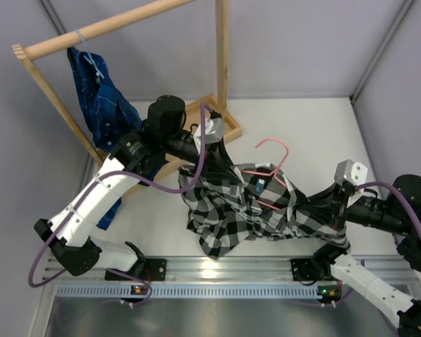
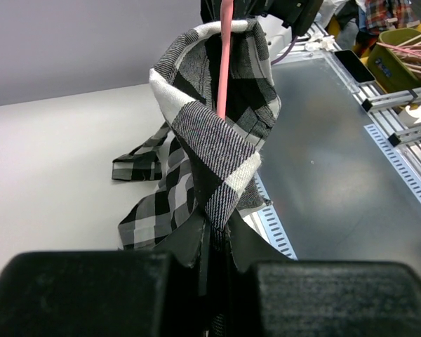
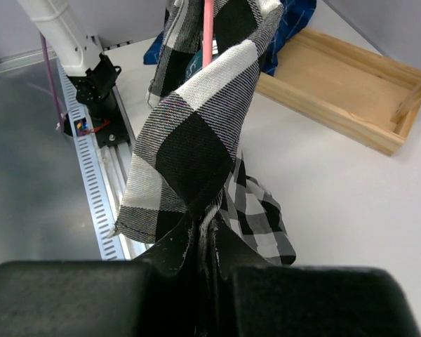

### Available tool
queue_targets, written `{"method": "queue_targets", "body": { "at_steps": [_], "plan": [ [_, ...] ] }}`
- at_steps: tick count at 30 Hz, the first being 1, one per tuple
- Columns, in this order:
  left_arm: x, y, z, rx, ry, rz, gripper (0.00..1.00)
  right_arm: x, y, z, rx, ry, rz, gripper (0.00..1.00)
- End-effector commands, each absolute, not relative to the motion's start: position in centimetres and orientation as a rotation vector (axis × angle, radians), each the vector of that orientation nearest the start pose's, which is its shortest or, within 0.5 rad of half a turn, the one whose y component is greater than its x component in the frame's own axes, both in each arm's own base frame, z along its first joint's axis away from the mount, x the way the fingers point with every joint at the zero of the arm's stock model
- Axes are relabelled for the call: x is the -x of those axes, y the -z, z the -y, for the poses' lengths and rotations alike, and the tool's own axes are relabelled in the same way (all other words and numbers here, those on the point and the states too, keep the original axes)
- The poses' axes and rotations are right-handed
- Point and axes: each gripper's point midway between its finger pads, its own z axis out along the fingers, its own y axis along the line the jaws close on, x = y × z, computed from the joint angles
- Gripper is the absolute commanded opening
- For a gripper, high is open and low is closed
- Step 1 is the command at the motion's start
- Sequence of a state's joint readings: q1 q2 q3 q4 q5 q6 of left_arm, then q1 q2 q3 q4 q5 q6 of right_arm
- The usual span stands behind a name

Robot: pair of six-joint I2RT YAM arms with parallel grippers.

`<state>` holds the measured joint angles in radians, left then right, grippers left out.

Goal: Place the shirt on the hanger

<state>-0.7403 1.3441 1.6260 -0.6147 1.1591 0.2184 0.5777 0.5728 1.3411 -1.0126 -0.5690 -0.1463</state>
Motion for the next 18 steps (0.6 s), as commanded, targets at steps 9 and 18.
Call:
{"method": "queue_targets", "body": {
  "at_steps": [9, 18],
  "plan": [
    [-18.2, -44.0, 32.8, -1.267, 1.110, -1.305, 0.50, -7.7, -41.3, -15.7, 0.967, -0.816, -1.414, 0.00],
    [-23.9, -51.4, 24.9, -0.650, 0.694, -1.361, 0.98, -11.3, -44.3, -14.3, 0.747, -0.678, -1.372, 0.00]
  ]
}}
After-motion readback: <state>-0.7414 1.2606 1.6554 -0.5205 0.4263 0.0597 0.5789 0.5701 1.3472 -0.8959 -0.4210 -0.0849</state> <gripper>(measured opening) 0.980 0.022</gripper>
